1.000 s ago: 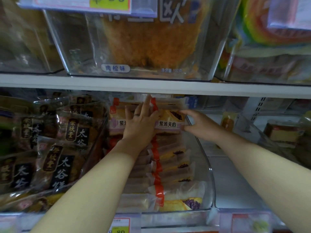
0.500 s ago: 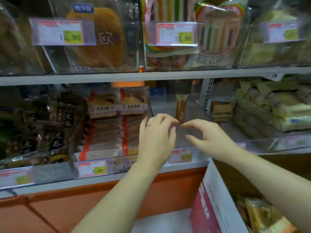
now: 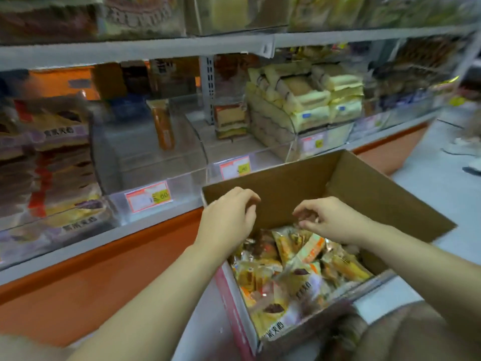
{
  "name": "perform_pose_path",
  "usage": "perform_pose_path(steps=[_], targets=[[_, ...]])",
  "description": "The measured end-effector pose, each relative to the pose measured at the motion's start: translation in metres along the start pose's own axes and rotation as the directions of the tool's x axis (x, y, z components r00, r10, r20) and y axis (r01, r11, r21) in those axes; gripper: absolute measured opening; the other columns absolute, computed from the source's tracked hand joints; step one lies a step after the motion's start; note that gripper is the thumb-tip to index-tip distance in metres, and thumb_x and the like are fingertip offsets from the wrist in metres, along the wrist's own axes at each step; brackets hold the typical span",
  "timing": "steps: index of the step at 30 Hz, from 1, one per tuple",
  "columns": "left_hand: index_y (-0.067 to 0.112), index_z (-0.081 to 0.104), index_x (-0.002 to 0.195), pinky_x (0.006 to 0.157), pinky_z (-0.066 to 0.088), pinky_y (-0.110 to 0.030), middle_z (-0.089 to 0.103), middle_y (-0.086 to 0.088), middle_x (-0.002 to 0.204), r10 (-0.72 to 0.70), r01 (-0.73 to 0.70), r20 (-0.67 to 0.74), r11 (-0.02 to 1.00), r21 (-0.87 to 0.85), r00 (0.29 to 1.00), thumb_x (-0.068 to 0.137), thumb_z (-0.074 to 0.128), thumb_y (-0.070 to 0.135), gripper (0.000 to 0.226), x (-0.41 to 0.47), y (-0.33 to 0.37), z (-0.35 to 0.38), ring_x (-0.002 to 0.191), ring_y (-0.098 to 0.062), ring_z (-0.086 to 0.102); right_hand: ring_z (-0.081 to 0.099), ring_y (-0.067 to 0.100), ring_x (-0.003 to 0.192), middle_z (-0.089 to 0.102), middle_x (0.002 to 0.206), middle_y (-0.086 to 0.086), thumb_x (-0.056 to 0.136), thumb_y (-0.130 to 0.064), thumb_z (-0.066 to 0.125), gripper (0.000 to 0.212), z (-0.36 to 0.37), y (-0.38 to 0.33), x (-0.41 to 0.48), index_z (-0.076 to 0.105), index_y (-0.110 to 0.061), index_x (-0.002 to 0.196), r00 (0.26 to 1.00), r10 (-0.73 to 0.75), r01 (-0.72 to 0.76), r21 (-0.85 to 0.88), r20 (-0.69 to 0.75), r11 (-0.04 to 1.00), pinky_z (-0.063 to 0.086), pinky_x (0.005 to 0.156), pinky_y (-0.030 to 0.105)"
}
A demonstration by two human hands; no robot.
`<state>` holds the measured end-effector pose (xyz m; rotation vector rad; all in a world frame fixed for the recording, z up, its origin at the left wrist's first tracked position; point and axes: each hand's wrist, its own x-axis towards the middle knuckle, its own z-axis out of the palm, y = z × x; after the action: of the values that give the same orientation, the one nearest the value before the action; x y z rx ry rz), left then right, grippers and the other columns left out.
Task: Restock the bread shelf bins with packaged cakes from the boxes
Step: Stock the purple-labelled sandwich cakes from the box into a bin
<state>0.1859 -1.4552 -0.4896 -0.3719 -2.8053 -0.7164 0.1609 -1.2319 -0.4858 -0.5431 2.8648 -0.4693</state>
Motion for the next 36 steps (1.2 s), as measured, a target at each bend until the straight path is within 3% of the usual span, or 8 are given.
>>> perform_pose_path(steps=[4, 8, 14, 18, 22, 27, 33, 36], targets=[[0.033, 0.056, 0.121, 0.089, 0.050, -0.034, 0.057, 0.012, 0.122, -0.025, 0.002, 0.226, 0.995, 0.099, 0.974, 0.097, 0.048, 0.034, 0.026, 0.017, 0.009, 0.017, 0.112, -0.011, 0.054, 0.057, 0.014, 0.106, 0.059, 0.122, -0.002, 0.091, -0.034, 0.059, 0.041, 0.008, 0.034, -0.007, 0.052, -0.024, 0.130, 0.947, 0.124, -0.076, -0.168, 0.296, 0.983, 0.043, 0.082, 0.021], [0.032, 0.051, 0.129, 0.089, 0.049, -0.034, 0.056, 0.008, 0.126, -0.024, -0.056, 0.404, 0.981, 0.186, 0.914, 0.096, 0.050, 0.038, 0.034, 0.043, 0.022, 0.030, 0.114, -0.014, 0.053, 0.057, 0.014, 0.104, 0.059, 0.124, -0.002, 0.092, -0.037, 0.058, 0.042, 0.013, 0.050, -0.020, 0.049, -0.026, 0.132, 0.912, 0.172, -0.122, -0.152, 0.373, 0.981, 0.043, 0.081, 0.021], [0.029, 0.048, 0.134, 0.090, 0.049, -0.036, 0.057, 0.003, 0.130, -0.070, -0.152, 0.718, 0.959, 0.240, 0.692, 0.091, 0.058, 0.039, 0.046, 0.069, 0.051, 0.096, 0.115, -0.019, 0.055, 0.058, 0.011, 0.107, 0.058, 0.125, -0.011, 0.090, -0.041, 0.059, 0.045, 0.000, 0.071, -0.041, 0.047, -0.037, 0.133, 0.967, 0.161, -0.148, -0.082, 0.197, 0.986, 0.049, 0.088, 0.034], [0.020, 0.048, 0.137, 0.094, 0.039, -0.029, 0.050, -0.002, 0.139, -0.131, -0.167, 0.880, 0.959, 0.229, 0.456, 0.090, 0.063, 0.036, 0.052, 0.070, 0.056, 0.141, 0.124, -0.023, 0.048, 0.057, 0.008, 0.109, 0.060, 0.123, -0.015, 0.088, -0.041, 0.063, 0.044, -0.019, 0.093, -0.057, 0.049, -0.038, 0.129, 0.964, 0.230, -0.230, -0.014, 0.130, 0.973, 0.048, 0.092, 0.031], [0.018, 0.038, 0.144, 0.096, 0.039, -0.030, 0.047, -0.005, 0.142, -0.226, -0.066, 0.909, 0.962, 0.264, 0.352, 0.090, 0.064, 0.035, 0.063, 0.065, 0.040, 0.162, 0.125, -0.025, 0.048, 0.053, 0.008, 0.113, 0.054, 0.131, -0.011, 0.088, -0.037, 0.065, 0.052, -0.032, 0.108, -0.056, 0.045, -0.032, 0.136, 0.943, 0.258, -0.264, 0.001, 0.208, 0.964, 0.041, 0.091, 0.020], [0.021, 0.022, 0.150, 0.103, 0.044, -0.039, 0.039, -0.008, 0.147, -0.293, 0.282, 0.935, 0.931, 0.231, 0.201, 0.087, 0.068, 0.036, 0.080, 0.049, 0.019, 0.179, 0.124, -0.028, 0.049, 0.052, 0.010, 0.110, 0.053, 0.134, -0.006, 0.084, -0.039, 0.068, 0.063, -0.021, 0.111, -0.037, 0.040, -0.031, 0.140, 0.918, 0.241, -0.238, -0.048, 0.315, 0.970, 0.040, 0.088, 0.022], [0.011, 0.056, 0.107, 0.077, 0.053, -0.035, 0.064, -0.009, 0.100, -0.216, 0.366, 0.943, 0.924, 0.114, 0.251, 0.090, 0.065, 0.025, 0.024, 0.043, 0.023, 0.188, 0.084, -0.023, 0.063, 0.049, 0.015, 0.121, 0.050, 0.138, -0.003, 0.085, -0.038, 0.068, 0.066, -0.011, 0.104, -0.019, 0.038, -0.029, 0.143, 0.919, 0.226, -0.221, -0.052, 0.322, 0.974, 0.038, 0.090, 0.023], [0.018, 0.054, 0.096, 0.061, 0.045, -0.023, 0.059, -0.003, 0.093, -0.175, 0.256, 0.897, 0.964, 0.073, 0.405, 0.092, 0.055, 0.010, 0.009, 0.049, 0.024, 0.184, 0.079, -0.017, 0.056, 0.048, 0.015, 0.123, 0.049, 0.139, -0.003, 0.086, -0.037, 0.067, 0.066, -0.010, 0.101, -0.019, 0.036, -0.029, 0.144, 0.922, 0.211, -0.210, -0.038, 0.325, 0.977, 0.035, 0.087, 0.020]])
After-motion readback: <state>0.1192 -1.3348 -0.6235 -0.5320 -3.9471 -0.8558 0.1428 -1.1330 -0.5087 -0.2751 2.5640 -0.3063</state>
